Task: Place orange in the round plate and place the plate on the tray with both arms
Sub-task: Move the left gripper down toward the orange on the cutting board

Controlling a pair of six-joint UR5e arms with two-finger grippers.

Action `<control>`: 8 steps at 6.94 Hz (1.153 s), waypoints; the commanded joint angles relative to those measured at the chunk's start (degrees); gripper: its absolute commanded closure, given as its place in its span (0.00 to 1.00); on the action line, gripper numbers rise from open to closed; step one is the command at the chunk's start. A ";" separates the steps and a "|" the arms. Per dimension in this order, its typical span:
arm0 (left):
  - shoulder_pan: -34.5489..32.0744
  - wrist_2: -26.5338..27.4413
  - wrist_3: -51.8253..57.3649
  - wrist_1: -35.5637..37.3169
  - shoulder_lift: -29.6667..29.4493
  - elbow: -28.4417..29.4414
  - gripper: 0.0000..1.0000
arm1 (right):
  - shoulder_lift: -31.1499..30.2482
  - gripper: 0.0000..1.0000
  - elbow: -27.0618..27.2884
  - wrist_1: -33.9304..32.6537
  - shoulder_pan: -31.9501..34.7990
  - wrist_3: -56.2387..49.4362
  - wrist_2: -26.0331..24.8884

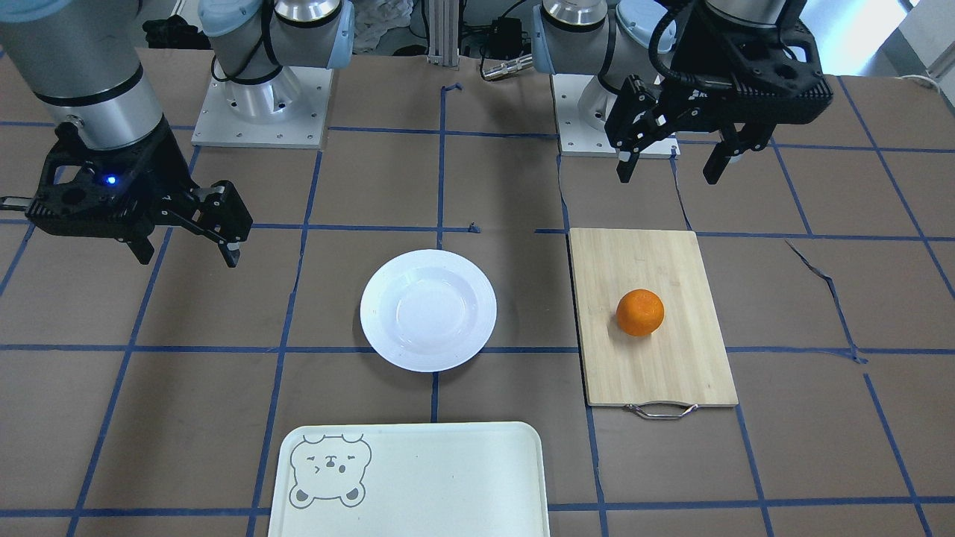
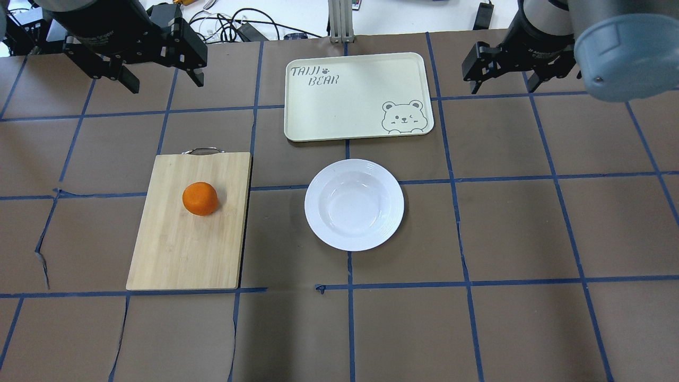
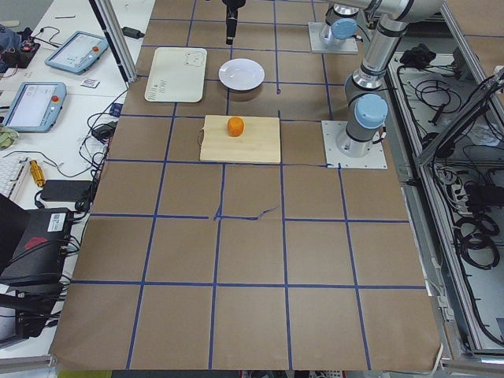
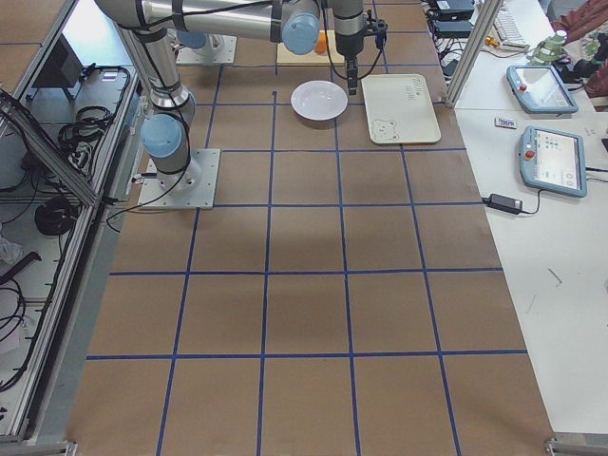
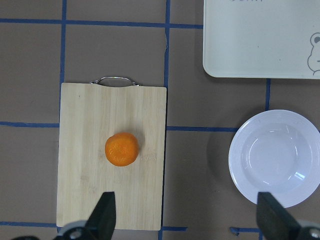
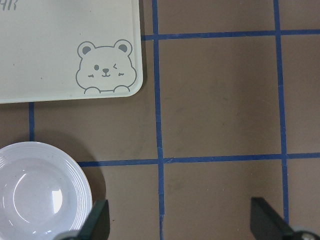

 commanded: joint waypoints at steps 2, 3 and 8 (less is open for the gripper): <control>0.22 -0.10 0.09 0.00 0.10 0.02 0.00 | 0.02 0.00 -0.41 -0.17 0.06 -0.15 -0.62; 0.48 -0.11 0.09 0.00 -0.69 -0.06 0.00 | -0.07 0.00 -0.50 0.09 0.23 -0.15 -0.53; 7.86 0.68 0.18 5.05 -7.79 -16.11 0.00 | -0.34 0.00 -0.07 0.10 0.06 -0.06 -0.71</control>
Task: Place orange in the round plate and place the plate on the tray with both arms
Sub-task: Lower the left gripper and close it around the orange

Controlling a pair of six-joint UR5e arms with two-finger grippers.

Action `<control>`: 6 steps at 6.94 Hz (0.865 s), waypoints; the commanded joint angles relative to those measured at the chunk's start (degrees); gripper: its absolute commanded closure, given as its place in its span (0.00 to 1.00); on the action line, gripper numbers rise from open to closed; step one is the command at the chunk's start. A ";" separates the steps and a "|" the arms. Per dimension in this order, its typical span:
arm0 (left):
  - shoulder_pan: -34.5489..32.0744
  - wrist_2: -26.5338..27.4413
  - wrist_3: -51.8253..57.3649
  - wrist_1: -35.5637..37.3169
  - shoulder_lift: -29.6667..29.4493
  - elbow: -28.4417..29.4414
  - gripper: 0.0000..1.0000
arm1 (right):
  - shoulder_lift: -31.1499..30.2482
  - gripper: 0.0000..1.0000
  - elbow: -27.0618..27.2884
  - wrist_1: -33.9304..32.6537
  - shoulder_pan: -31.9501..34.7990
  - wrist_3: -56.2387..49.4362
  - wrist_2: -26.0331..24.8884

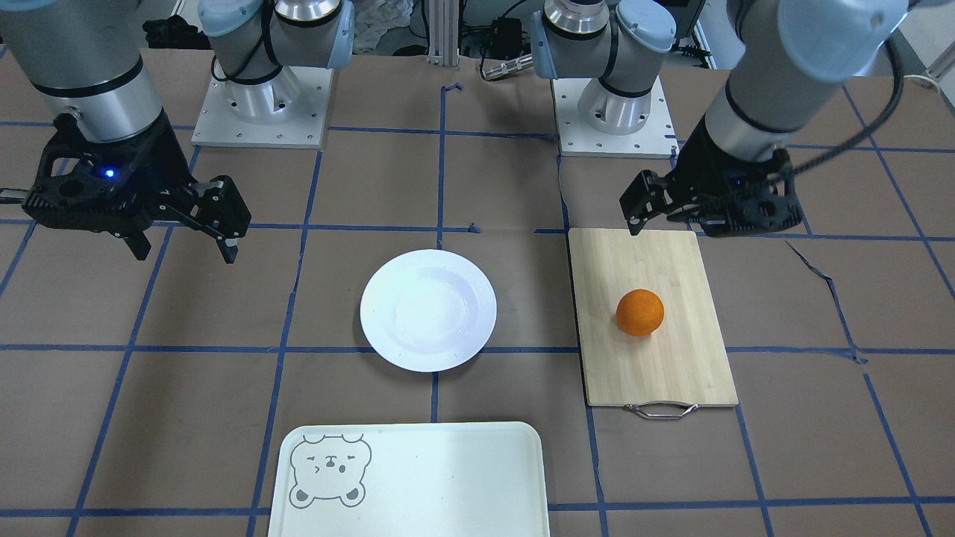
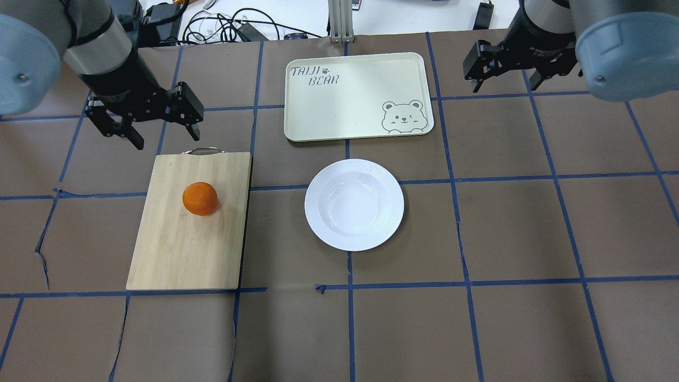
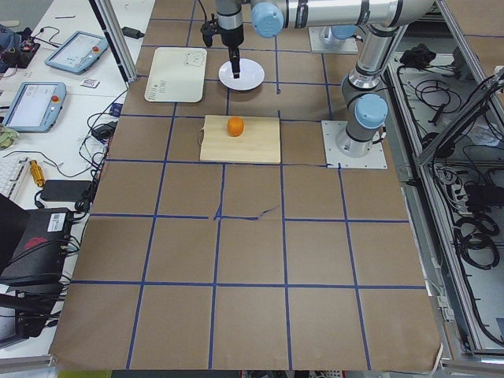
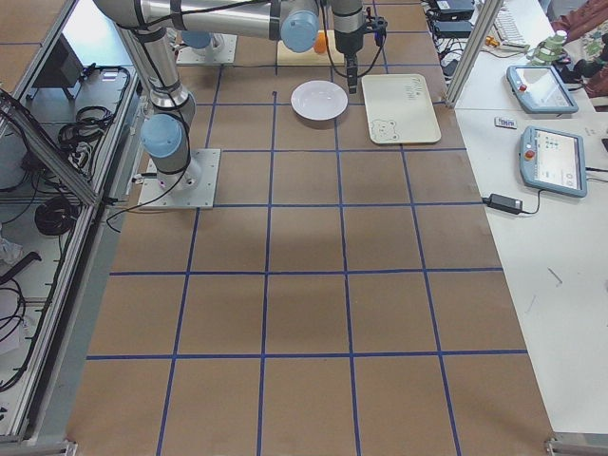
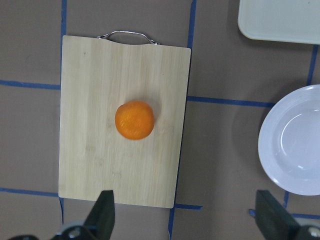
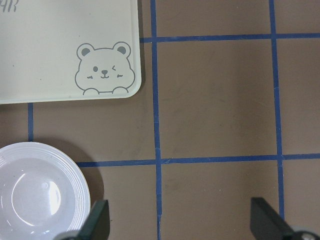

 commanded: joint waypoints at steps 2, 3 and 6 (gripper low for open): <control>1.51 4.66 -0.36 12.96 -8.13 -8.70 0.00 | -0.04 0.00 0.19 -0.01 0.08 0.03 -0.07; 1.51 4.70 -0.19 13.86 -9.03 -10.10 0.00 | -0.31 0.00 0.19 0.08 -0.10 -0.06 -0.07; 1.51 6.29 -0.36 21.93 -13.33 -13.89 0.00 | -0.04 0.00 0.19 0.08 0.16 0.03 -0.07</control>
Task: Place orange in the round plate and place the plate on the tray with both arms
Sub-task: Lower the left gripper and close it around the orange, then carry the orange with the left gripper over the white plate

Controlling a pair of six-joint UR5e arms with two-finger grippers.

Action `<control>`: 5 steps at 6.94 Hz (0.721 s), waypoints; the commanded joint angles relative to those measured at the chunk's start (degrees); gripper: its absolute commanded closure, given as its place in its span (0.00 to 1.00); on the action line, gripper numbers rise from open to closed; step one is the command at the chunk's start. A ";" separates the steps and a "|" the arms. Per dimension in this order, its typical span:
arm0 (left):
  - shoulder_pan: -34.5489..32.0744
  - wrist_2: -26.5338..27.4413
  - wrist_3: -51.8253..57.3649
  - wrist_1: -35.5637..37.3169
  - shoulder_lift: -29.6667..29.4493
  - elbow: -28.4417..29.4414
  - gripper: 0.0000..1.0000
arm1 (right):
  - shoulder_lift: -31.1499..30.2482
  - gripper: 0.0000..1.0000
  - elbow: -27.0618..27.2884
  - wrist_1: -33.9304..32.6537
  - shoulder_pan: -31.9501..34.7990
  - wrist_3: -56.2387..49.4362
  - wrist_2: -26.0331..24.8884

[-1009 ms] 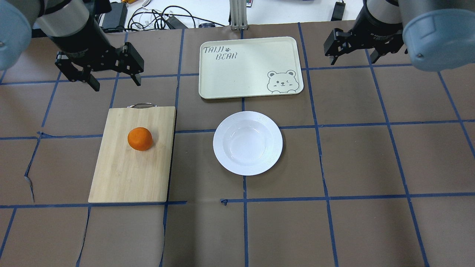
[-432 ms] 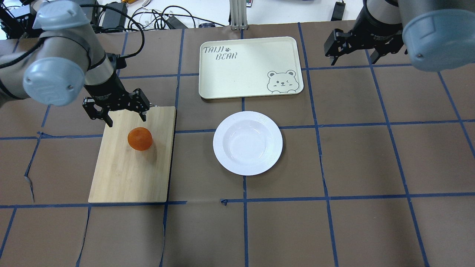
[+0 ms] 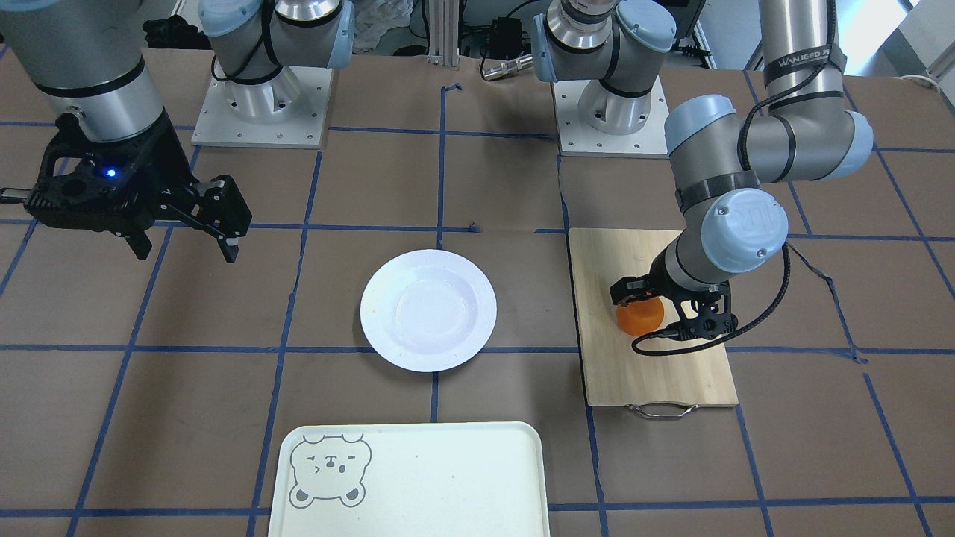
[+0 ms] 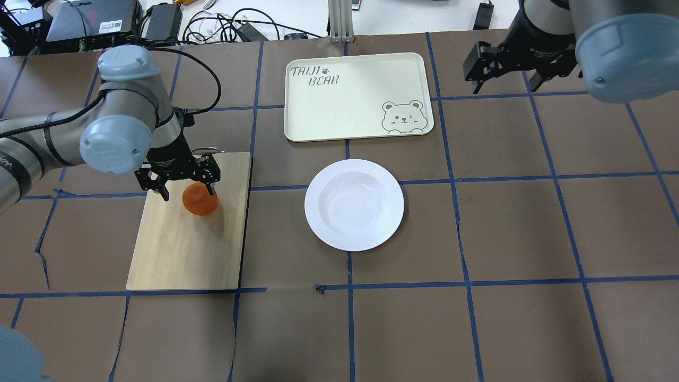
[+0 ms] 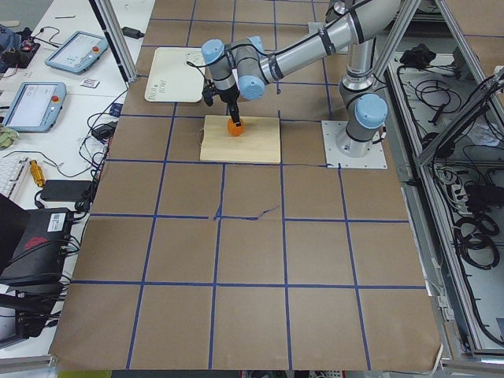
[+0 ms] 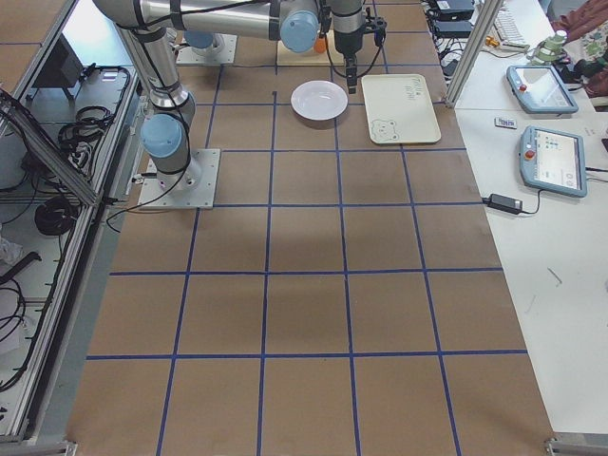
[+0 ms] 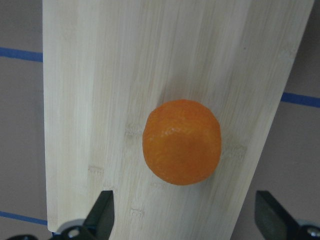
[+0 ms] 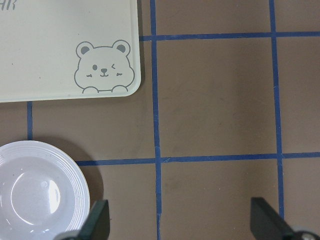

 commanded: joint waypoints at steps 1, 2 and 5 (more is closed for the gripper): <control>0.00 0.06 0.09 4.86 -2.55 -1.47 0.00 | 0.07 0.00 0.09 0.00 0.14 -0.08 0.02; 0.00 0.06 0.09 6.70 -3.42 -1.56 0.05 | 0.16 0.00 0.00 0.00 0.14 0.01 0.02; -0.70 -2.38 -0.70 7.86 -2.65 -1.21 0.96 | 0.42 0.00 0.09 0.00 0.14 0.27 0.63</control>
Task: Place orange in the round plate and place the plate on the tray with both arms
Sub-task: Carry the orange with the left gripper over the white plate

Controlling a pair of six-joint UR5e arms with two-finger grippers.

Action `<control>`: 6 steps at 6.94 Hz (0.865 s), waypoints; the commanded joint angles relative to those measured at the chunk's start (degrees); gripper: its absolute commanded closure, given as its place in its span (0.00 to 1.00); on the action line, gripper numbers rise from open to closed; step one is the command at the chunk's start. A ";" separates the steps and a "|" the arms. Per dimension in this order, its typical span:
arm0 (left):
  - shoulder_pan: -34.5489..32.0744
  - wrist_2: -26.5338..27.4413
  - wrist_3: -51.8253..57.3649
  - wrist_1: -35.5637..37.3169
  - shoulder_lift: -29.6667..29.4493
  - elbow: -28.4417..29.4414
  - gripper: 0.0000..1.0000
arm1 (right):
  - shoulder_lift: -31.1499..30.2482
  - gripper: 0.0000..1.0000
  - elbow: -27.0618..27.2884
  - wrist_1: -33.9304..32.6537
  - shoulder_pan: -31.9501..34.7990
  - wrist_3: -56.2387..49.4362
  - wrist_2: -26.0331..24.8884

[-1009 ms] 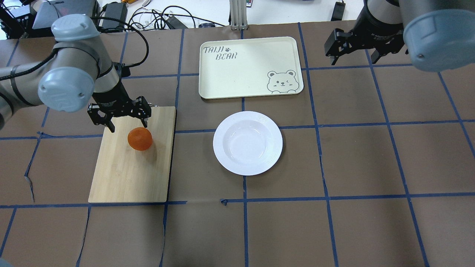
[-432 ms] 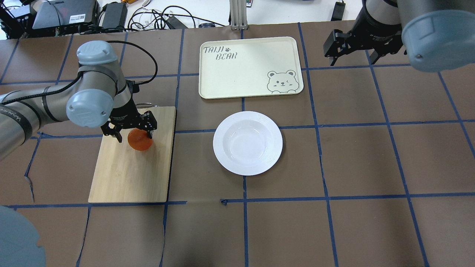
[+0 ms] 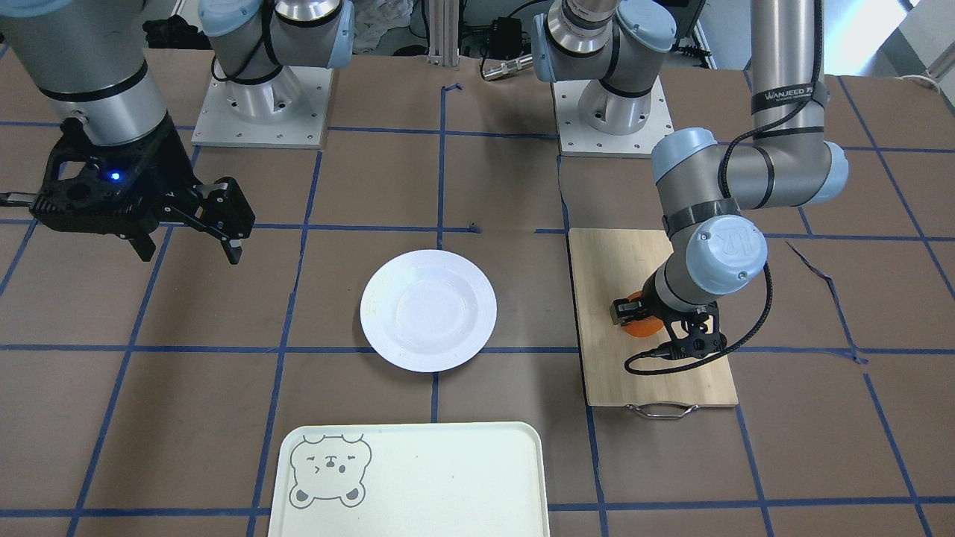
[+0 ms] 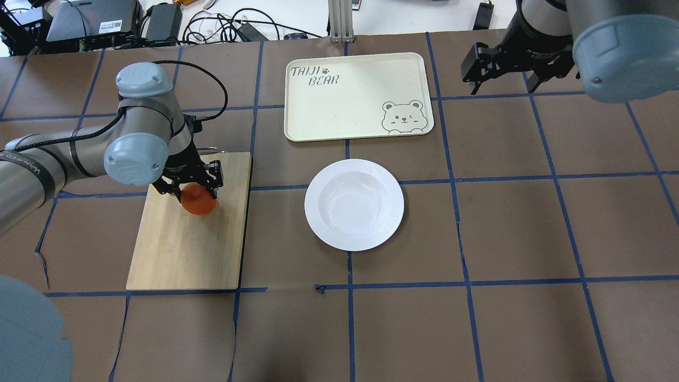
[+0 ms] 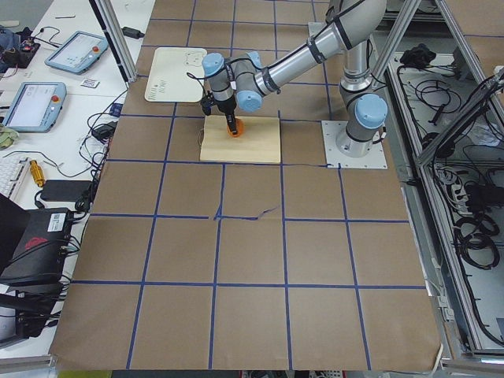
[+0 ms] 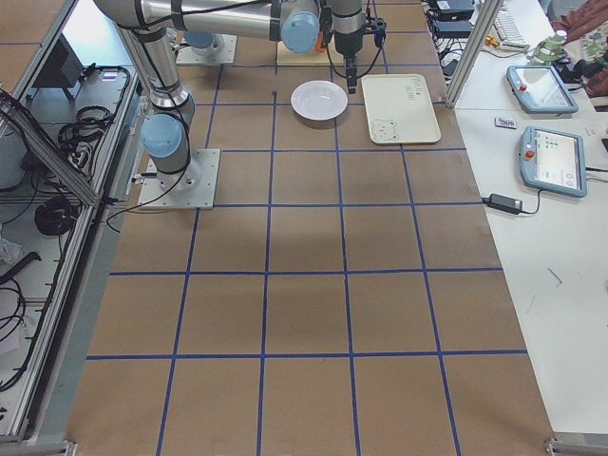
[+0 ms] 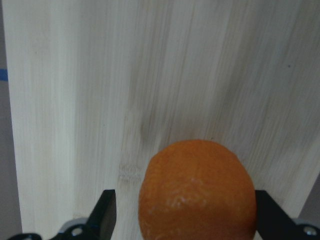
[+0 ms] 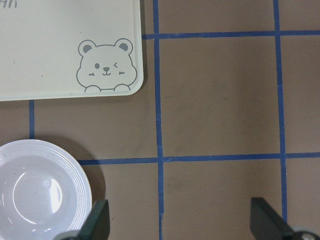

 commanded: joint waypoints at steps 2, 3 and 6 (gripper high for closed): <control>-3.78 -10.92 -5.46 -0.04 4.67 0.73 0.96 | 0.13 0.00 0.04 0.00 0.00 0.20 0.22; -8.76 -12.10 -10.38 0.74 5.47 1.08 0.96 | 0.13 0.00 0.13 0.09 0.09 0.20 0.30; -25.55 -13.07 -33.19 7.94 1.37 3.19 0.96 | 0.13 0.00 0.13 0.09 0.09 0.20 0.30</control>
